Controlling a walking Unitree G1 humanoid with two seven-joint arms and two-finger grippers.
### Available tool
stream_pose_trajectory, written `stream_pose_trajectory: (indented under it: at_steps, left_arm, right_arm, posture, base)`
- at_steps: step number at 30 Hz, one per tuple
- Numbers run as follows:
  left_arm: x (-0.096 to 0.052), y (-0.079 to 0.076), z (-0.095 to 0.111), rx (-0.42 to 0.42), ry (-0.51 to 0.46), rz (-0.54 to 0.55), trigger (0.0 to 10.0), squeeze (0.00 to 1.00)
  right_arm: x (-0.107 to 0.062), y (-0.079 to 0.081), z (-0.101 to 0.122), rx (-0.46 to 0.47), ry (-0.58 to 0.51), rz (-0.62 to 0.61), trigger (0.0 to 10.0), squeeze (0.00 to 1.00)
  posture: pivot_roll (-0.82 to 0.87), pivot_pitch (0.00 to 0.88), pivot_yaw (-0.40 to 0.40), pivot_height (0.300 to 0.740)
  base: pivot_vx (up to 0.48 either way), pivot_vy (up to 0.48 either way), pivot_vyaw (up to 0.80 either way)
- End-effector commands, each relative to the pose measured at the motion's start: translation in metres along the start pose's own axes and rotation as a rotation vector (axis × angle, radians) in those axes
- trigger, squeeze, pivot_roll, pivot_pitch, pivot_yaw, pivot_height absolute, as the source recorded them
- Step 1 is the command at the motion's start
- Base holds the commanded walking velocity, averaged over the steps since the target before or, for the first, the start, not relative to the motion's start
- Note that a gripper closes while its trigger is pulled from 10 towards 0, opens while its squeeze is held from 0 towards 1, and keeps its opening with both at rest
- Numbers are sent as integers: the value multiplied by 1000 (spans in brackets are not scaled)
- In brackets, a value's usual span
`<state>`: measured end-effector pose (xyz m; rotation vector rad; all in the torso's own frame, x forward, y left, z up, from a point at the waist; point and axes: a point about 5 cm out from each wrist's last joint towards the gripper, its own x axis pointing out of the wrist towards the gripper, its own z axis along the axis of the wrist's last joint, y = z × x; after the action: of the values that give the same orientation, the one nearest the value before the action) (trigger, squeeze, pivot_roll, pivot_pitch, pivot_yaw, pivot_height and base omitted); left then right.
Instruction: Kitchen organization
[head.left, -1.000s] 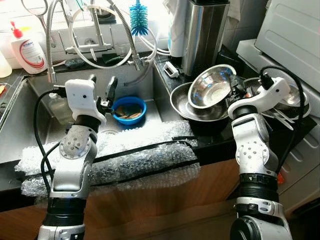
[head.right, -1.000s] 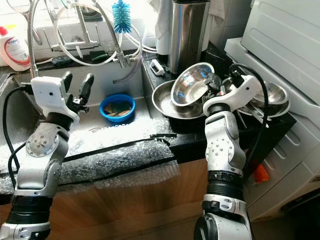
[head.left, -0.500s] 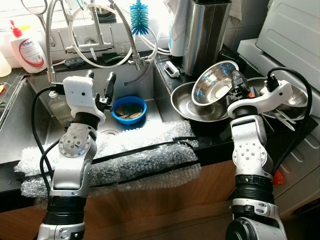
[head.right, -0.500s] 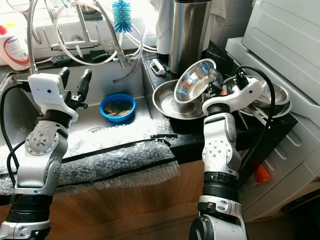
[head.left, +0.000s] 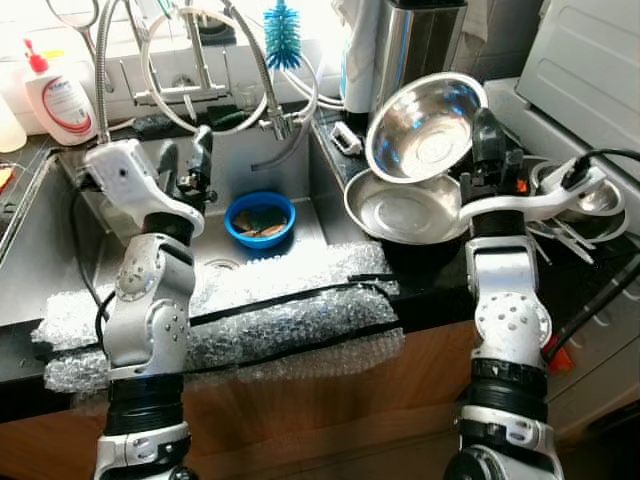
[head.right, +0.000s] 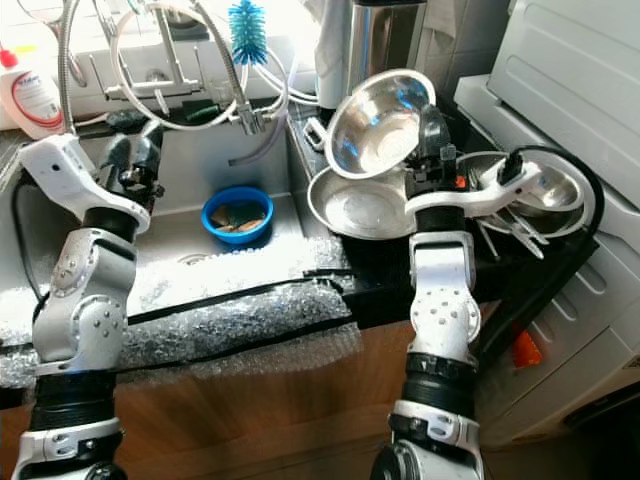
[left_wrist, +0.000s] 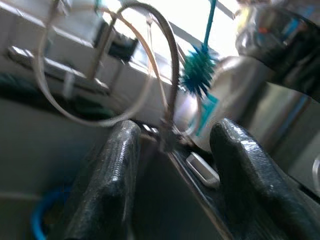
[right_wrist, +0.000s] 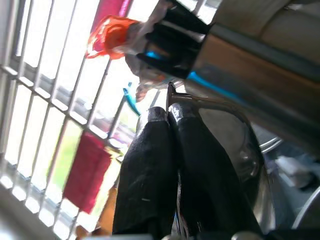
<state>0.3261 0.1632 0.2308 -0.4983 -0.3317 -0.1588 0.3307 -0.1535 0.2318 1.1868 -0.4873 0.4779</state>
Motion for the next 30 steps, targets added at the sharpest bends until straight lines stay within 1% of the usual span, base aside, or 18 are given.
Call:
stream_pose_trajectory:
  at_steps: [1, 2, 3, 5, 6, 7, 8, 13, 14, 18, 22, 24, 29, 30]
  left_arm:
    - [1, -3, 0, -42, 11, -22, 10000, 0]
    - [0, -4, -1, -77, 17, -28, 10000, 0]
    - [0, -6, -1, -141, 16, -27, 10000, 0]
    - [0, -5, 0, -197, 12, -21, 10000, 0]
    - [0, -6, 1, -209, 7, -21, 10000, 427]
    - [0, -6, 2, -222, 6, -21, 10000, 631]
    - [0, -6, 2, -240, 6, -24, 10000, 1000]
    - [0, -9, 0, -228, 30, -32, 10000, 1000]
    - [0, -11, -2, -226, 37, -39, 10000, 0]
    - [-1, -16, -4, -221, 60, -76, 10000, 0]
    - [-1, -21, -6, -234, 71, -104, 10000, 0]
    - [-3, -30, -7, -245, 93, -166, 10000, 0]
    - [-5, -36, -8, -245, 107, -207, 10000, 0]
    - [-6, -39, -9, -249, 116, -232, 10000, 0]
  right_arm:
    - [-1, 10, -6, 51, 5, 58, 10000, 0]
    - [-2, 11, -7, 74, 5, 70, 10000, 0]
    - [-5, 13, -10, 104, 15, 90, 10000, 0]
    - [-7, 13, -13, 115, 31, 104, 10000, 0]
    - [-8, 13, -15, 116, 39, 105, 10000, 0]
    - [-8, 14, -16, 119, 47, 107, 10000, 0]
    - [-10, 14, -19, 130, 56, 110, 10000, 0]
    - [-14, 15, -25, 167, 84, 121, 10000, 0]
    - [-15, 16, -29, 180, 97, 127, 10000, 0]
    - [-17, 18, -33, 207, 113, 141, 10000, 0]
    - [-19, 21, -36, 220, 127, 155, 10000, 0]
    - [-20, 23, -39, 235, 141, 166, 10000, 0]
    - [-21, 24, -41, 239, 153, 172, 10000, 0]
    - [-22, 25, -42, 239, 161, 174, 10000, 0]
  posture:
    - [-53, 0, 14, 740]
    - [-53, 0, 14, 740]
    - [-51, 0, 13, 740]
    - [-51, 0, 13, 740]
    - [-52, 0, 12, 740]
    - [-52, 0, 11, 740]
    - [-49, 0, 10, 740]
    - [-50, 0, 9, 740]
    - [-48, 0, 8, 740]
    - [-48, 0, 7, 740]
    - [-50, 0, 6, 740]
    - [-49, 0, 6, 740]
    - [-49, 0, 4, 740]
    - [-47, 0, 3, 740]
  base:
    - [0, 0, 0]
    - [0, 0, 0]
    - [0, 0, 0]
    - [0, 0, 0]
    - [0, 0, 0]
    - [0, 0, 0]
    - [0, 0, 0]
    - [0, 0, 0]
    - [0, 0, 0]
    - [0, 0, 0]
    - [0, 0, 0]
    - [0, 0, 0]
    - [0, 0, 0]
    - [0, 0, 0]
